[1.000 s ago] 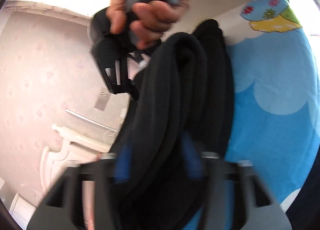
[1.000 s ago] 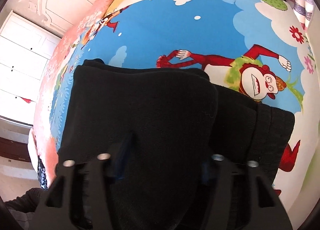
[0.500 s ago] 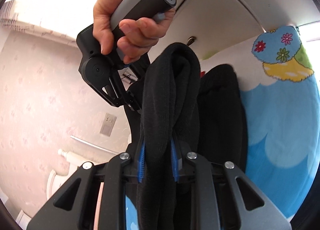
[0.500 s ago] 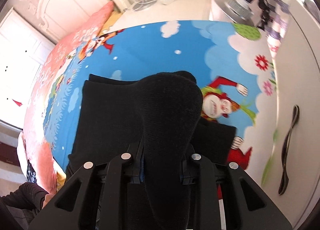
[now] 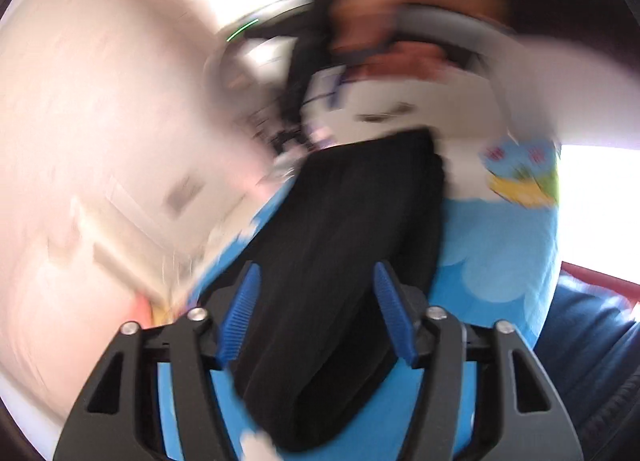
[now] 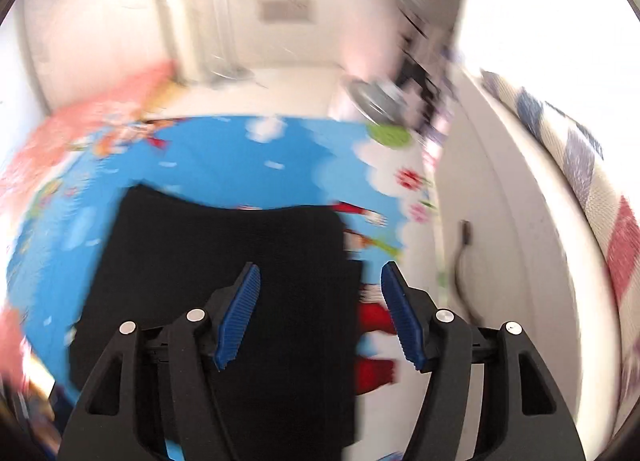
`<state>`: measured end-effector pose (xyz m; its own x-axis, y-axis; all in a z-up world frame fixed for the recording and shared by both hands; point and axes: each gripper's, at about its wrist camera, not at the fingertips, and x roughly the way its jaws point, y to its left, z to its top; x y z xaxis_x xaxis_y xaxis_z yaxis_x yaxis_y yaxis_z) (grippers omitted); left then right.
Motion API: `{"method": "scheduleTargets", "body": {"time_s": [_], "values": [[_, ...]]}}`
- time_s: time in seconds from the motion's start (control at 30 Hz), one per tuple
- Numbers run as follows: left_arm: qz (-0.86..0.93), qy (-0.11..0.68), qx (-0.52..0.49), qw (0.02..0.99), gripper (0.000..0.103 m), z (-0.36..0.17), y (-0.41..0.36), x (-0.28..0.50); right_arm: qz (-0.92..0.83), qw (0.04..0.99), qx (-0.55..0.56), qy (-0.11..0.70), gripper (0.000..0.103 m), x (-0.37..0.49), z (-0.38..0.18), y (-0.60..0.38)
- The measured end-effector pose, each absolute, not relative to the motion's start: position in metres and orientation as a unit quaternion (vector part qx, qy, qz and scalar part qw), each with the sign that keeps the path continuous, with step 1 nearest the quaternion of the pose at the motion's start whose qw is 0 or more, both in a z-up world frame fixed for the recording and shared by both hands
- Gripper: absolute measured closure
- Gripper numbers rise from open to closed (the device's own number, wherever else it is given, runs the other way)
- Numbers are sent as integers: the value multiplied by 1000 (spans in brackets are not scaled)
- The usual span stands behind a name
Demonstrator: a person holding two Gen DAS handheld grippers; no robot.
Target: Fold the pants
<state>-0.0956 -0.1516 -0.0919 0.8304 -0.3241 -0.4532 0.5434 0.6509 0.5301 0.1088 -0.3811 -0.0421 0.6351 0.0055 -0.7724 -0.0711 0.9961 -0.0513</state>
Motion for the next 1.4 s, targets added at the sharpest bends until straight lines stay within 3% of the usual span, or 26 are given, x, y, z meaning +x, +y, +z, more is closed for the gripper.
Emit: {"method": "scheduleTargets", "body": {"time_s": [0.07, 0.1, 0.17, 0.2, 0.3, 0.43, 0.5, 0.53, 0.57, 0.6, 0.63, 0.77, 0.93, 1.13, 1.27, 1.4], "values": [[-205, 206, 262, 920, 68, -80, -113, -72, -20, 903, -76, 423, 42, 93, -57, -372], [-195, 232, 232, 924, 72, -82, -100, -66, -35, 897, -86, 432, 42, 89, -67, -369], [-212, 341, 188, 896, 91, -112, -81, -33, -49, 879, -87, 467, 42, 84, -98, -373], [-241, 377, 183, 875, 92, -123, -86, -22, -52, 875, -84, 474, 45, 81, -109, -374], [-280, 387, 205, 854, 103, -133, -81, -36, -62, 878, -64, 470, 43, 78, -114, -379], [-296, 393, 198, 848, 99, -141, -85, -33, -80, 870, -88, 478, 43, 89, -90, -365], [-291, 352, 201, 867, 97, -131, -95, -53, -45, 886, -99, 452, 39, 89, -66, -345], [-291, 320, 198, 880, 89, -126, -100, -64, -14, 891, -102, 441, 38, 94, -53, -329], [-276, 284, 189, 899, 70, -114, -91, -72, 3, 893, -105, 437, 37, 97, -47, -319], [-257, 268, 181, 911, 59, -109, -92, -71, 25, 894, -109, 434, 36, 104, -41, -304], [-243, 264, 164, 919, 55, -101, -84, -67, 55, 888, -120, 440, 36, 116, -40, -281], [-254, 362, 19, 897, 57, -115, -41, -27, 168, 851, -188, 460, 37, 149, -53, -192], [-331, 474, -238, 780, 56, -175, 18, 37, 178, 802, -255, 510, 40, 191, -110, -130], [-379, 487, -211, 758, 81, -177, 8, 48, 154, 805, -239, 521, 40, 193, -141, -143], [-363, 493, -176, 771, 83, -169, 3, 43, 136, 818, -233, 507, 36, 193, -144, -141], [-352, 499, -174, 772, 84, -167, -6, 37, 104, 836, -242, 482, 25, 190, -145, -141]]}}
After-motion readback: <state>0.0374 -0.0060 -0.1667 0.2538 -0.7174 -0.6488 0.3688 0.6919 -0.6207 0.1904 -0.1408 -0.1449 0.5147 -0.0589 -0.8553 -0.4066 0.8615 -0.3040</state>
